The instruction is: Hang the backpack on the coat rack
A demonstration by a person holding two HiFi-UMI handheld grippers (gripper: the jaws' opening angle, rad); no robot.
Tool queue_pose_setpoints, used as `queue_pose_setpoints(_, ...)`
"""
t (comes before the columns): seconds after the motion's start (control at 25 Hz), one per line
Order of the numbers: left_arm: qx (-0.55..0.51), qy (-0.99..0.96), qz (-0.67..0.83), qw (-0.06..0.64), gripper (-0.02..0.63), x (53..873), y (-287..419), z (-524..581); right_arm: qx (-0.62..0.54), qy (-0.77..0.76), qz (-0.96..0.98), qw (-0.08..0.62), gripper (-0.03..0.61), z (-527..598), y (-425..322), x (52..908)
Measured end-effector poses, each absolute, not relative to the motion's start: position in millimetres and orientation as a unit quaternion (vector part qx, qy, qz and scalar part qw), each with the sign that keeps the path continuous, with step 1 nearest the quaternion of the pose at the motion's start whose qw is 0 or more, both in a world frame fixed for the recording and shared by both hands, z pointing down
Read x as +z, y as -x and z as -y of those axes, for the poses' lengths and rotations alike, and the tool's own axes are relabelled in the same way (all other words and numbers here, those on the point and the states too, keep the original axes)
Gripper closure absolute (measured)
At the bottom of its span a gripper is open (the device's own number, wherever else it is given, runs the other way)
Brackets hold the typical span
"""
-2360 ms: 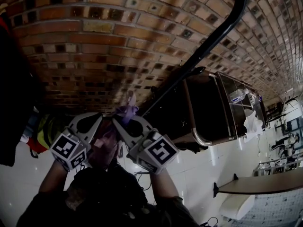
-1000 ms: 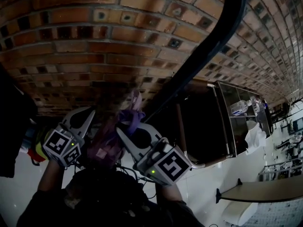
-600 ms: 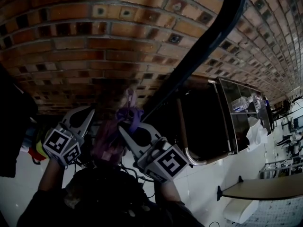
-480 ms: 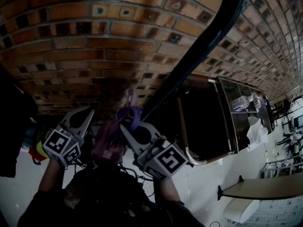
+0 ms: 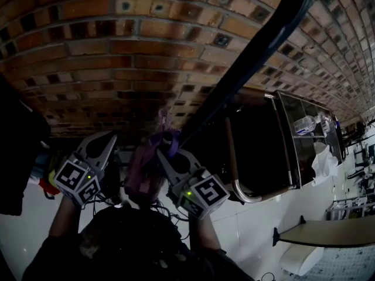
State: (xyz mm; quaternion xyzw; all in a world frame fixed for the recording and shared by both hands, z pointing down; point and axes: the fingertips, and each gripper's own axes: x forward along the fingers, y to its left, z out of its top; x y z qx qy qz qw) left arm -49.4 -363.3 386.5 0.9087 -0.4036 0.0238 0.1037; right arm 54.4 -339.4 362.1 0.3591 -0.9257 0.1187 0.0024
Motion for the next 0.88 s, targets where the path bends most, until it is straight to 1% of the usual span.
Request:
queue_pose_setpoints(0.32,0.024,-0.913,0.394,0.106,0.600,395.6,40.3,352.8,0.115,-0.370,0.922,-0.008,0.538,339.9,-56.0,371.3)
queue_pose_setpoints(0.48,0.025,-0.913,0.392,0.109,0.600,400.2,38.4,343.2,0.115,-0.380,0.918,-0.015,0.525,340.2,-56.7,375.4)
queue_pose_setpoints(0.56,0.026,-0.914,0.391,0.109,0.600,402.2,38.0,338.5,0.110,-0.387,0.915,-0.017,0.508,341.0,-56.9,378.7)
queue_pose_setpoints(0.64,0.025,-0.915,0.389,0.108,0.600,402.6,37.8,334.1,0.102,-0.391,0.914,-0.021,0.508,341.1,-55.5,379.7)
queue_pose_setpoints(0.8,0.025,-0.917,0.385,0.104,0.600,399.9,36.6,326.0,0.090,-0.388,0.917,-0.018,0.455,333.5,-49.5,378.1)
queue_pose_setpoints(0.88,0.026,-0.917,0.385,0.103,0.600,397.6,37.0,322.1,0.081,-0.391,0.917,-0.013,0.412,330.4,-47.4,378.3)
